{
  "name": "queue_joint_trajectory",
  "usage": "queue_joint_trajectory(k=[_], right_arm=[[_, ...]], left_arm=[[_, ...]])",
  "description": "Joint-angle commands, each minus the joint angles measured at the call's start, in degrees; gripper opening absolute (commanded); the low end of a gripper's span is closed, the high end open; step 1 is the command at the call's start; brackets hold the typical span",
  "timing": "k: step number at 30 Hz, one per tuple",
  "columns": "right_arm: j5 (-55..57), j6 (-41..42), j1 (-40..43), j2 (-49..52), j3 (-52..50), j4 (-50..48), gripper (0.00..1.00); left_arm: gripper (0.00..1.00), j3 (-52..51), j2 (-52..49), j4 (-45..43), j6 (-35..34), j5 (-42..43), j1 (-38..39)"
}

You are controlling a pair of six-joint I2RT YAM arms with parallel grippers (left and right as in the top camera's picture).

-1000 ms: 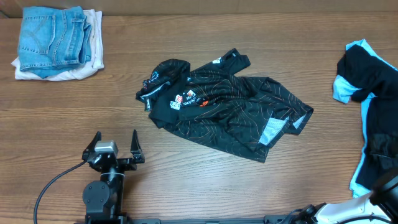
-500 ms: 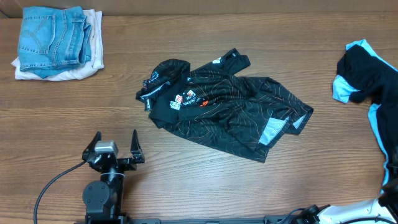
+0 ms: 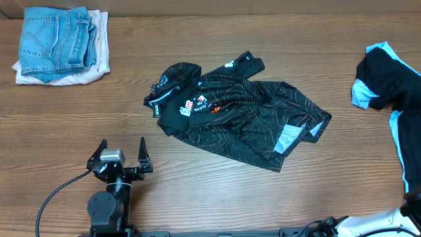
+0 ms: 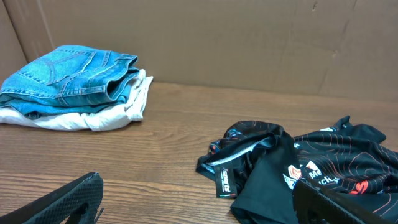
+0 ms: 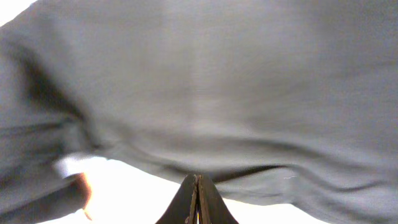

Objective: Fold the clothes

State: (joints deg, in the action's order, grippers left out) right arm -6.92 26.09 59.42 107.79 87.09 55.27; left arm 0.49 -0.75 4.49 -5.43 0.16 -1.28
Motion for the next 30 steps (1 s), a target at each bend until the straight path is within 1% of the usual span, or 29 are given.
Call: queue_joint_trajectory(k=[1,2,4,6,7,9,11,12,17,21,22,25,27,30], right_arm=[[-8.00,-4.24,-7.67,-5.27,3.06,0.28,0.06],[-9.99,-5.14,-9.86,-6.05,3.10,0.00,0.09],[-16.24,-7.78,-14.91,-7.26,3.10,-0.87,0.24],[-22.18,-10.51,-20.13,-7.74,3.10,-1.60,0.44],[-23.96,-11.39,-22.49,-7.74,3.10,-1.79,0.52],[-24.70,-12.52,-28.37,-7.67,3.08,-2.25,0.73],[-24.72,-13.60,-33.94,-7.50,3.04,-3.08,0.87],[-24.70,-14.16,-36.94,-7.43,3.04,-3.87,0.99],[-21.22,-14.16,-49.57,-6.38,3.04,-8.00,1.00],[-12.33,-13.81,-56.74,-4.98,3.02,-11.56,1.00],[-10.23,-12.61,-57.66,-4.79,3.02,-12.11,1.00],[-1.92,-4.79,-58.47,-4.79,3.02,-13.46,1.00],[0.74,-2.95,-56.81,-4.79,3.04,-14.53,1.00],[0.87,-2.89,-52.28,-4.79,3.02,-15.45,1.00]], left_arm=[[1.00,-0.22,0.50,-0.04,1.16,-0.20,-0.42],[1.00,-0.22,0.50,-0.04,1.16,-0.20,-0.42],[1.00,-0.22,0.50,-0.04,1.16,-0.20,-0.42],[1.00,-0.22,0.50,-0.04,1.16,-0.20,-0.42],[1.00,-0.22,0.50,-0.04,1.16,-0.20,-0.42],[1.00,-0.22,0.50,-0.04,1.16,-0.20,-0.42],[1.00,-0.22,0.50,-0.04,1.16,-0.20,-0.42],[1.00,-0.22,0.50,-0.04,1.16,-0.20,-0.42],[1.00,-0.22,0.50,-0.04,1.16,-0.20,-0.42],[1.00,-0.22,0.50,-0.04,1.16,-0.20,-0.42],[1.00,-0.22,0.50,-0.04,1.16,-0.22,-0.42],[1.00,-0.22,0.50,-0.04,1.16,-0.20,-0.42],[1.00,-0.22,0.50,-0.04,1.16,-0.20,-0.42],[1.00,-0.22,0.50,-0.04,1.16,-0.20,-0.42]])
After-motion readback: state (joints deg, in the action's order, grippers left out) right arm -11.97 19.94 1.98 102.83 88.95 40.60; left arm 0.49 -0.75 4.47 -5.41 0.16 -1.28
